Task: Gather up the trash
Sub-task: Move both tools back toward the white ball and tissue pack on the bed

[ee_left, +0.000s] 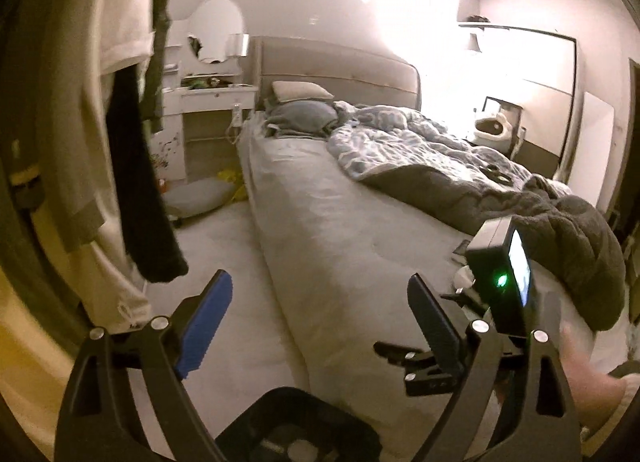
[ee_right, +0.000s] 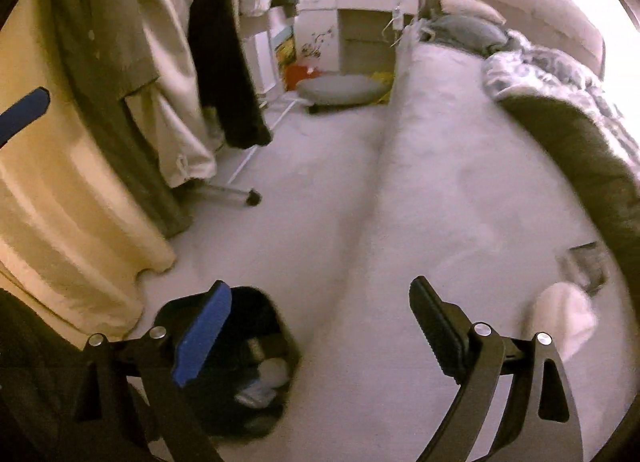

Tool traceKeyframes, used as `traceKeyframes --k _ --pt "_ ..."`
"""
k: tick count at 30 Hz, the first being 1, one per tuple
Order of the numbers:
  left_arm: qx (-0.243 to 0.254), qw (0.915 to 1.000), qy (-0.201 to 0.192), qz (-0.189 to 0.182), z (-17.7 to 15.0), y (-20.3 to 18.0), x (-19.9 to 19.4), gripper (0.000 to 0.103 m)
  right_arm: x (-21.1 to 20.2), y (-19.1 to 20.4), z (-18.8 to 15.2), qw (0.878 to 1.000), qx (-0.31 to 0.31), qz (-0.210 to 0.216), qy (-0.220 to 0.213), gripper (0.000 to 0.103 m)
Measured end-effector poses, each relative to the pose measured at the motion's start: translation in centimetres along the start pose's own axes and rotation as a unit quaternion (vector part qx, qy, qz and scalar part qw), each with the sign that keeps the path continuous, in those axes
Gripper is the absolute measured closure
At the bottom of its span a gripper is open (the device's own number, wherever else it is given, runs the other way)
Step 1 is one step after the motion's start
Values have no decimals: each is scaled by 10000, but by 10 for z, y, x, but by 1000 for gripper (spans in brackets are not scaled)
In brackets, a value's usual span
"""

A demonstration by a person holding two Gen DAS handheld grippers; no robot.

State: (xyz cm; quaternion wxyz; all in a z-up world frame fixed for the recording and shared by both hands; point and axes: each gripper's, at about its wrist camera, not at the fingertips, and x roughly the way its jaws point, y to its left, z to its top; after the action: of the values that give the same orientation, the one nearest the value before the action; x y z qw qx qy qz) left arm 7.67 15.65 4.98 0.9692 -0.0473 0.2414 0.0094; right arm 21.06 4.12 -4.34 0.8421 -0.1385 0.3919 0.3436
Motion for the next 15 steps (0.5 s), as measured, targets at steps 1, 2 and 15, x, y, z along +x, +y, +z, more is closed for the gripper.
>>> traceKeyframes --k 1,2,15 --pt "64 10000 1 -27 1 -4 4 12 -3 -5 2 10000 -29 -75 -39 11" --pt "149 9999 -6 -46 3 -9 9 11 -5 -9 0 9999 -38 -126 -64 10" --pt "1 9995 323 1 -5 -28 64 11 -21 -84 -12 9978 356 -512 -217 7"
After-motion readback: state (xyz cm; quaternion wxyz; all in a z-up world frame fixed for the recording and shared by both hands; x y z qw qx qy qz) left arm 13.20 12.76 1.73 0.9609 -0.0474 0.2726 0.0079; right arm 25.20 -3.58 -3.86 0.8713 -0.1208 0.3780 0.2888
